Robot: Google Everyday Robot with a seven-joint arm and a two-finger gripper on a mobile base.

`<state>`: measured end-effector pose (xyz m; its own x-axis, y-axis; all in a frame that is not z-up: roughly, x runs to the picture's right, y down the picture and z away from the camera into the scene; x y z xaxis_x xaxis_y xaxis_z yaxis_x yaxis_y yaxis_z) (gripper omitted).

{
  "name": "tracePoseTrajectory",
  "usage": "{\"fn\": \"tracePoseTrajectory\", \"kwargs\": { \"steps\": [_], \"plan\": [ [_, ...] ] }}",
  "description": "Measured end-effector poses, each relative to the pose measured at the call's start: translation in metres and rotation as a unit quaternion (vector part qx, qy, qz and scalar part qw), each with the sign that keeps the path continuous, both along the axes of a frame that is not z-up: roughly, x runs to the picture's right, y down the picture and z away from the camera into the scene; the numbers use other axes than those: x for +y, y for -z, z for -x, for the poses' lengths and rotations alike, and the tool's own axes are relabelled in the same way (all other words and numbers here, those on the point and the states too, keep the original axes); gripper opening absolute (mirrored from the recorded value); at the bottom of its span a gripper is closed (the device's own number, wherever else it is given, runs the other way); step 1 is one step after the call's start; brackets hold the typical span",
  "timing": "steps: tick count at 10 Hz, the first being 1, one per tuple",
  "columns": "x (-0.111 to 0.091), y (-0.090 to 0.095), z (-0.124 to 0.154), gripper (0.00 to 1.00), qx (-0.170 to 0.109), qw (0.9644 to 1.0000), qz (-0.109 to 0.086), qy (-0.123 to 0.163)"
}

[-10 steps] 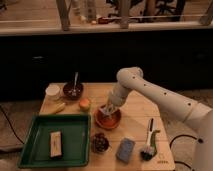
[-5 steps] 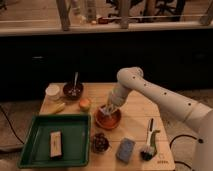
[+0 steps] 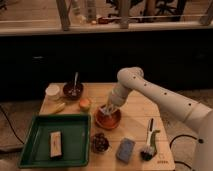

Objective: Place towel in red bowl

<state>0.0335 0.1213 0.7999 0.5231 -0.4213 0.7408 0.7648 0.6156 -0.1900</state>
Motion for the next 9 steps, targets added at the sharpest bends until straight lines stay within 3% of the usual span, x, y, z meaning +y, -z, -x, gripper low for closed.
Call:
{"fn": "tracePoseTrajectory", "kwargs": {
  "steps": [4, 9],
  "plan": [
    [-0.0036, -0.0002, -0.0033, 0.78, -0.005, 1.0000, -0.002, 0.006],
    [-0.0088, 0.0003, -0.0072, 0.80, -0.008, 0.9999, -0.007, 0.010]
  ]
}}
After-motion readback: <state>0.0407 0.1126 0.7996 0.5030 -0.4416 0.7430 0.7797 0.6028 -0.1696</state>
